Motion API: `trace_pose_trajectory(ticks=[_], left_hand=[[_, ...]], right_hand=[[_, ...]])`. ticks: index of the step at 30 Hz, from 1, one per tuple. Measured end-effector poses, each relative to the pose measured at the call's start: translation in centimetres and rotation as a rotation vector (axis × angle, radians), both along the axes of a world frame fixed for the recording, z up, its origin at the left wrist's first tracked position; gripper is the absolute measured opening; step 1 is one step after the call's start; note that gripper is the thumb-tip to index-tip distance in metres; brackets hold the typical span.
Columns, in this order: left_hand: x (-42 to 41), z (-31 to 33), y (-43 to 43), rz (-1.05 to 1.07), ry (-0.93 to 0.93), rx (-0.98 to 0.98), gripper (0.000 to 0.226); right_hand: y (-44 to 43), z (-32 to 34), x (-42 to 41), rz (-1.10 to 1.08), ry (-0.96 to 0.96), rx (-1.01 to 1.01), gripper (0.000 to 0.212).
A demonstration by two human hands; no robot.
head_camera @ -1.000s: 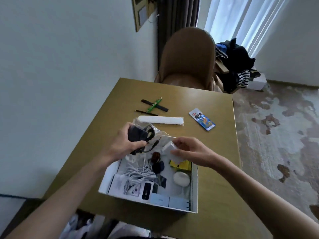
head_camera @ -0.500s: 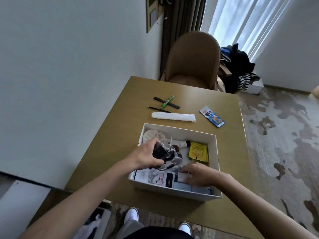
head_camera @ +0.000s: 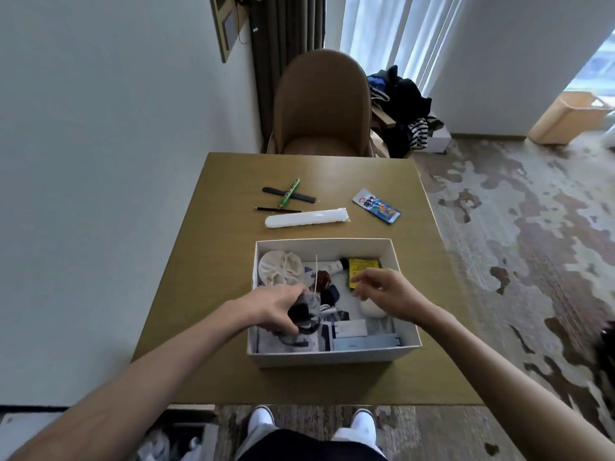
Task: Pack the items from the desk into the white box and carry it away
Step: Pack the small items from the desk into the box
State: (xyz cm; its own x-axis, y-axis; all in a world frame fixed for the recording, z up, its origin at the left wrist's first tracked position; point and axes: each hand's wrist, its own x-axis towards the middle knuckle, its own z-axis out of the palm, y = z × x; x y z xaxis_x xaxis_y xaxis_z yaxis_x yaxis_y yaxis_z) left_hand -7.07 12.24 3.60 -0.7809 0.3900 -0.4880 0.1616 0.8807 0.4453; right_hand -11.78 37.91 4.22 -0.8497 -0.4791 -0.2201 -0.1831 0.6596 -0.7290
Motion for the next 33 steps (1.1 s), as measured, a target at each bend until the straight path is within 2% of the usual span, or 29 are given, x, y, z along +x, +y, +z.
trace_pose_trajectory(ticks=[4,7,10,14,18,23,29,33], left_hand=[[-0.7,1.9,-0.7,0.105,0.052,0.161,0.048],[-2.8,4.0,-1.1,0.275,0.211,0.309,0.056],[-5.5,5.5,-0.4,0.38,0.339,0.317,0.066],[-8.0,5.0,3.5,0.426,0.346,0.371,0.068],[-10.2,3.2,6.9,0.403,0.349,0.313,0.062],[-11.5,0.5,8.7,0.214,0.299,0.133,0.053],[-12.0,-0.3,9.6,0.038,0.352,0.048,0.067],[-11.3,-1.4,10.5,-0.048,0.226,-0.113,0.072]], right_hand=[[0.1,0.6,-1.0,-0.031,-0.024,-0.036,0.017],[0.1,0.9,-2.0,-0.045,-0.031,-0.04,0.017],[0.2,1.2,-3.1,-0.04,-0.003,-0.016,0.018],[1.3,1.6,-4.3,-0.048,0.045,0.022,0.017],[4.2,1.8,-4.7,-0.06,0.083,0.08,0.017],[7.1,2.0,-4.7,-0.099,0.101,0.074,0.015],[8.3,2.2,-6.0,-0.075,0.05,0.038,0.019],[8.5,2.2,-7.6,-0.047,0.046,0.019,0.018]])
